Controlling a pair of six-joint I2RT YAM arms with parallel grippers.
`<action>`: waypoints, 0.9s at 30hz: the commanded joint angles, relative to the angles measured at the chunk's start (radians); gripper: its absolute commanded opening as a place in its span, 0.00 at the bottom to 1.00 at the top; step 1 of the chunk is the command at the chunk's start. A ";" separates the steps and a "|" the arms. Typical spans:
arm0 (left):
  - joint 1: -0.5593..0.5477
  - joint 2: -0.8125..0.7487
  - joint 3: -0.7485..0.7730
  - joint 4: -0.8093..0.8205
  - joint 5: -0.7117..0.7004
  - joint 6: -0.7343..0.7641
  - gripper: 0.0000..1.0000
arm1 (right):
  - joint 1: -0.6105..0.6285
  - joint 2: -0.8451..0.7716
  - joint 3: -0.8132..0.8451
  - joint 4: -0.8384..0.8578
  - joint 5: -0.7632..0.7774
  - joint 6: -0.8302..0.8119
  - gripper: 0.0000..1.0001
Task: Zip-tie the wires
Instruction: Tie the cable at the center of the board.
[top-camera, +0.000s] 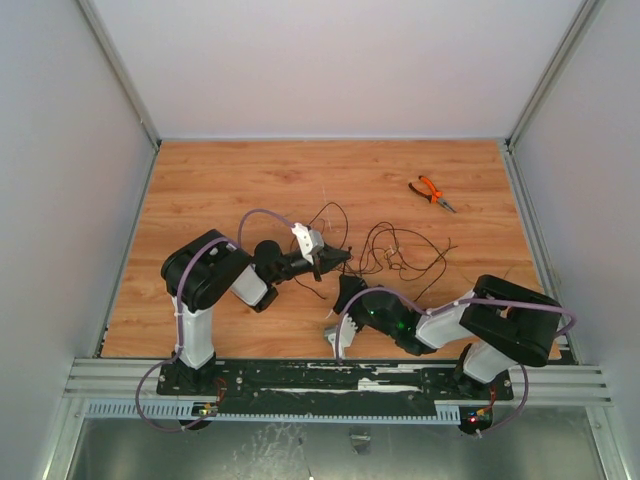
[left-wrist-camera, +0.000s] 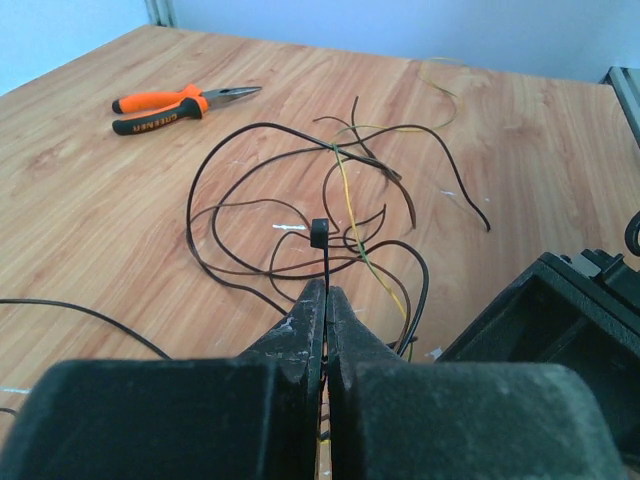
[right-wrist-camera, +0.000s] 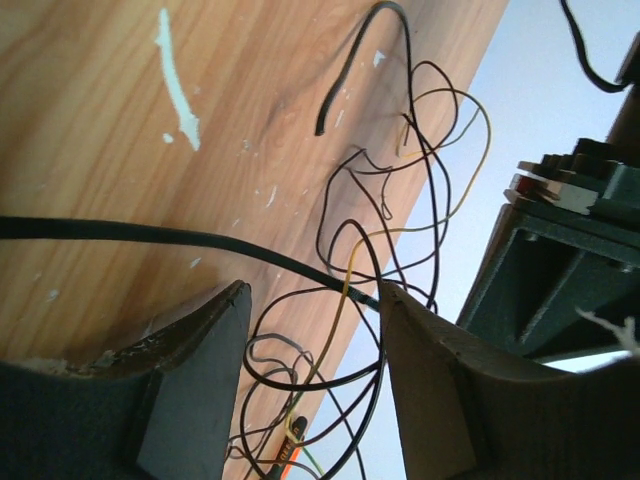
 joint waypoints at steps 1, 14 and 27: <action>0.007 0.015 0.021 0.158 0.021 -0.014 0.00 | 0.001 0.004 0.003 0.123 -0.006 -0.034 0.55; 0.007 0.016 0.021 0.171 0.031 -0.029 0.00 | 0.007 0.067 0.012 0.139 0.004 -0.045 0.52; 0.008 0.018 0.021 0.173 0.040 -0.037 0.00 | 0.028 0.140 0.028 0.230 0.017 -0.053 0.51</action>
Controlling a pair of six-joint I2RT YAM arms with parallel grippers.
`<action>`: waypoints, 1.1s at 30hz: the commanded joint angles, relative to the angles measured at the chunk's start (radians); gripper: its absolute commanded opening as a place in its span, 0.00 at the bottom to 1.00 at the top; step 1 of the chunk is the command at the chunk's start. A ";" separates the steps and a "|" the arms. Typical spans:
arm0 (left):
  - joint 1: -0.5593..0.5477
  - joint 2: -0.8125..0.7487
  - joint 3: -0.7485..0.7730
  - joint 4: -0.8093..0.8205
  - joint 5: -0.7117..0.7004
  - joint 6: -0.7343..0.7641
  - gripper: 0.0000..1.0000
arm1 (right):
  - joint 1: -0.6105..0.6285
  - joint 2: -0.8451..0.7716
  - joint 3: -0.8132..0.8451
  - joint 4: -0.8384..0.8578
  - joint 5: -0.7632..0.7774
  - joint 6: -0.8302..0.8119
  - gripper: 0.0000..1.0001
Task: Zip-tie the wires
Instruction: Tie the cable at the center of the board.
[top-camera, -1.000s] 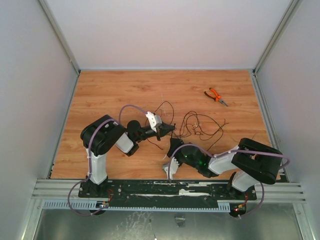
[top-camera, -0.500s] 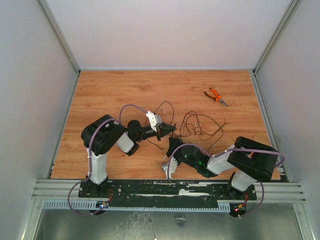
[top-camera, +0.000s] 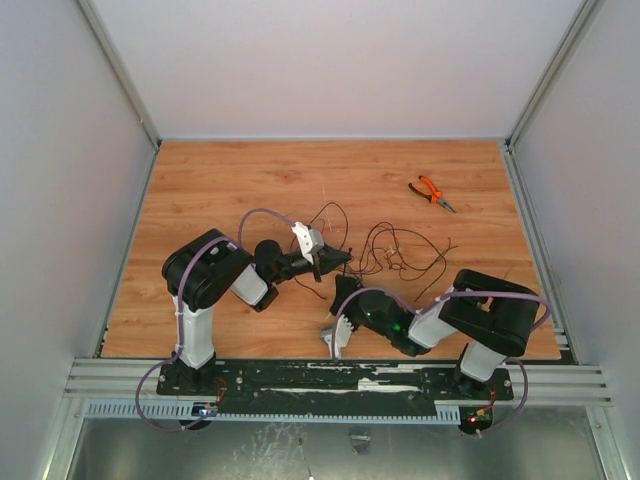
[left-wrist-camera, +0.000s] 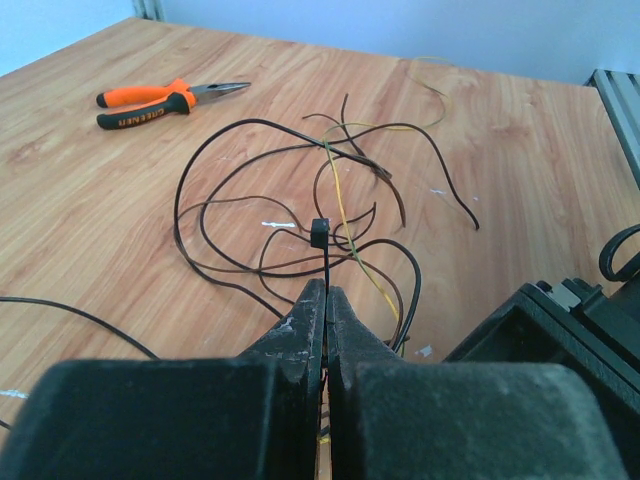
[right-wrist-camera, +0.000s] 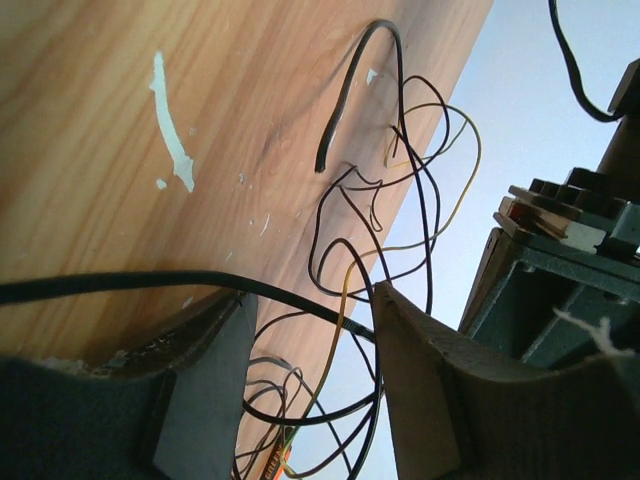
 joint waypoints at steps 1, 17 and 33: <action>0.005 0.010 0.015 0.172 0.018 -0.009 0.00 | 0.021 0.025 0.022 0.080 0.002 -0.017 0.50; 0.005 0.012 0.014 0.174 0.027 -0.011 0.00 | 0.055 0.037 0.024 0.092 0.001 0.012 0.35; 0.008 0.027 0.030 0.195 0.124 -0.050 0.00 | 0.082 -0.053 0.002 0.011 -0.034 0.060 0.23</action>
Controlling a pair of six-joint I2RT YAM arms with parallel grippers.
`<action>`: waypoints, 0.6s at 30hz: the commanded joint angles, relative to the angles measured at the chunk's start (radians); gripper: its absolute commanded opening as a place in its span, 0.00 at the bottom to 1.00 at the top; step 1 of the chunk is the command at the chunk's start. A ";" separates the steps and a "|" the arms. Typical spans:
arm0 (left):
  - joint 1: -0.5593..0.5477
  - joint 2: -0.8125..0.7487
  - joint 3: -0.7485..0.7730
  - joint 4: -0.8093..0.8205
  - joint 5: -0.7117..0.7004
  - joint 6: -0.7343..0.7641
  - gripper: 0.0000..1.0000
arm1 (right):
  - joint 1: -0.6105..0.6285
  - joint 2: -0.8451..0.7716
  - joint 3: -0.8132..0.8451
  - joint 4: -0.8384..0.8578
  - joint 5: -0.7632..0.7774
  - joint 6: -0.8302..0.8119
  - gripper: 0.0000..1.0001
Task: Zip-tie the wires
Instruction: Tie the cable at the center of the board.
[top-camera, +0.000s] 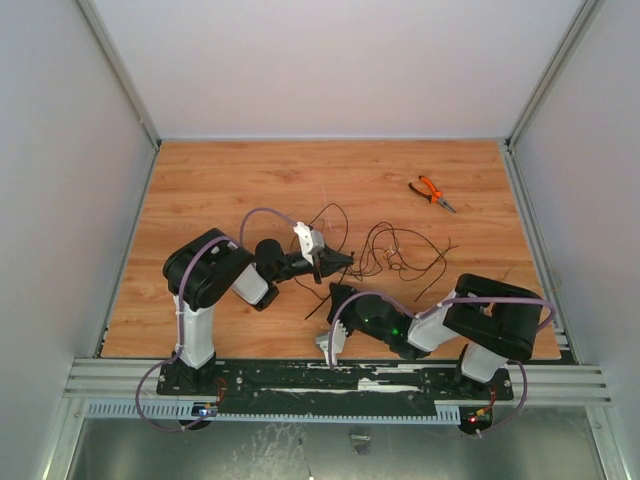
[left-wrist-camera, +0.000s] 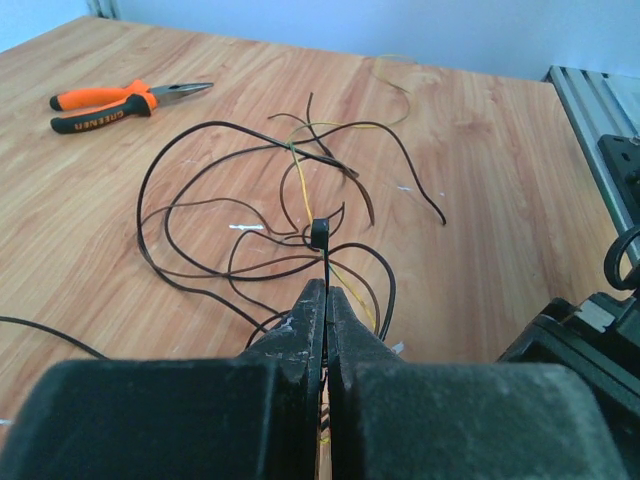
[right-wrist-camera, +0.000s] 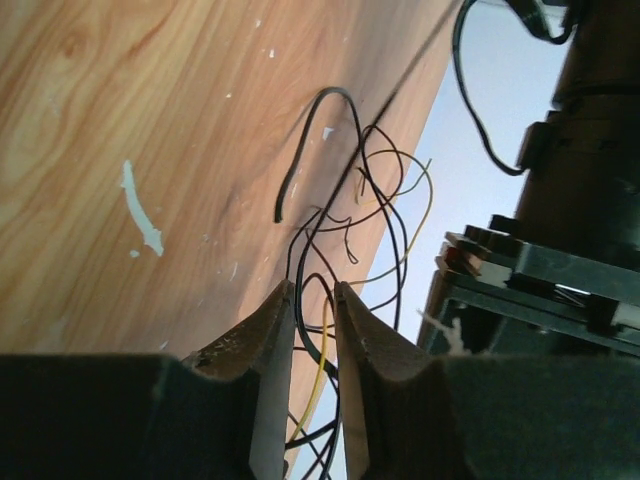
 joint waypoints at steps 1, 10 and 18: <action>0.006 0.023 0.024 0.199 0.056 -0.028 0.00 | 0.016 -0.045 -0.011 -0.013 -0.021 0.020 0.22; 0.008 0.028 0.024 0.212 0.069 -0.038 0.00 | 0.026 -0.079 -0.008 -0.055 -0.020 0.043 0.16; 0.010 0.013 0.018 0.187 0.062 -0.016 0.00 | 0.024 -0.144 -0.030 -0.096 -0.051 0.117 0.16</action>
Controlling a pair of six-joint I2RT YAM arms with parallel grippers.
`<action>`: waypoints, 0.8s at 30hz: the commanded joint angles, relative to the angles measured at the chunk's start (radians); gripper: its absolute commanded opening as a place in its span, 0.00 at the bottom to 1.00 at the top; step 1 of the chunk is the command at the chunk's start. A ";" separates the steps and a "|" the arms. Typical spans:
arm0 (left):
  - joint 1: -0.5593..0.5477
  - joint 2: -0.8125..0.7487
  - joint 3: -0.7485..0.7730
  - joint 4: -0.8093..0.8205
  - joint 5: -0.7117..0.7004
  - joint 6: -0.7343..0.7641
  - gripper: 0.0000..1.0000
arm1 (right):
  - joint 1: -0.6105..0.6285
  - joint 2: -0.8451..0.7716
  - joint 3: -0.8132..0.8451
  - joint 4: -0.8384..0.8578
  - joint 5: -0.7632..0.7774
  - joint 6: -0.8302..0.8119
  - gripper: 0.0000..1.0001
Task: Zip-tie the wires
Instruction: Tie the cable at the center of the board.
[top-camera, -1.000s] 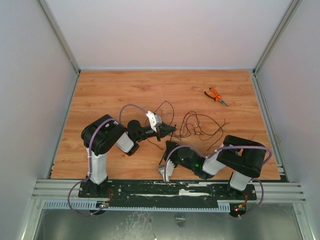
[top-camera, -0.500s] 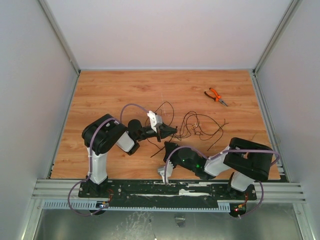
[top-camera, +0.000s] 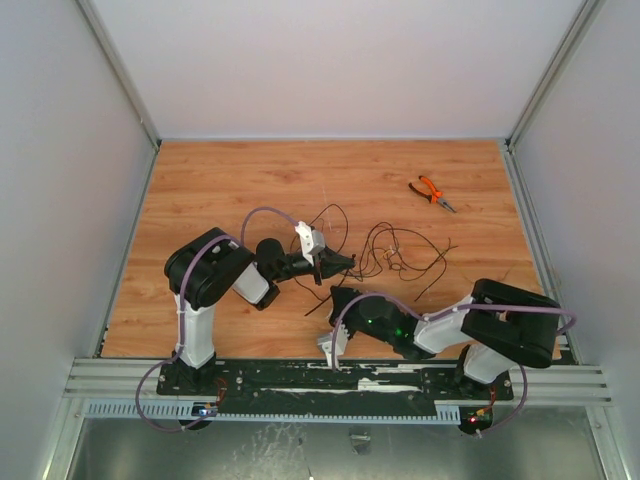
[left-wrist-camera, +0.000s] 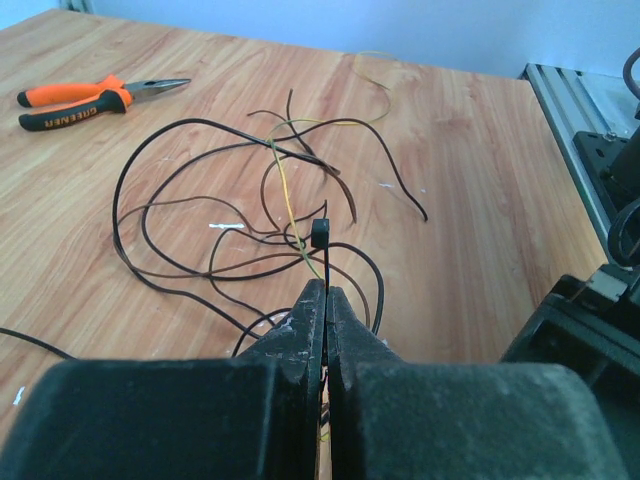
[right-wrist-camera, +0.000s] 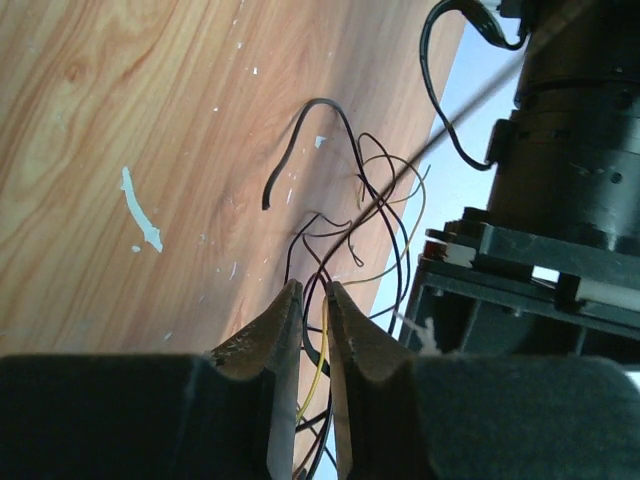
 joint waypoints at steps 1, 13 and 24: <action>0.010 0.001 0.008 0.187 0.013 0.008 0.00 | 0.007 -0.061 -0.028 -0.016 -0.032 0.062 0.16; 0.011 0.004 0.012 0.191 0.014 0.002 0.00 | 0.023 -0.078 -0.027 0.001 -0.033 0.039 0.16; 0.014 0.008 0.014 0.195 0.014 -0.006 0.00 | 0.066 -0.099 -0.035 -0.004 -0.031 0.045 0.12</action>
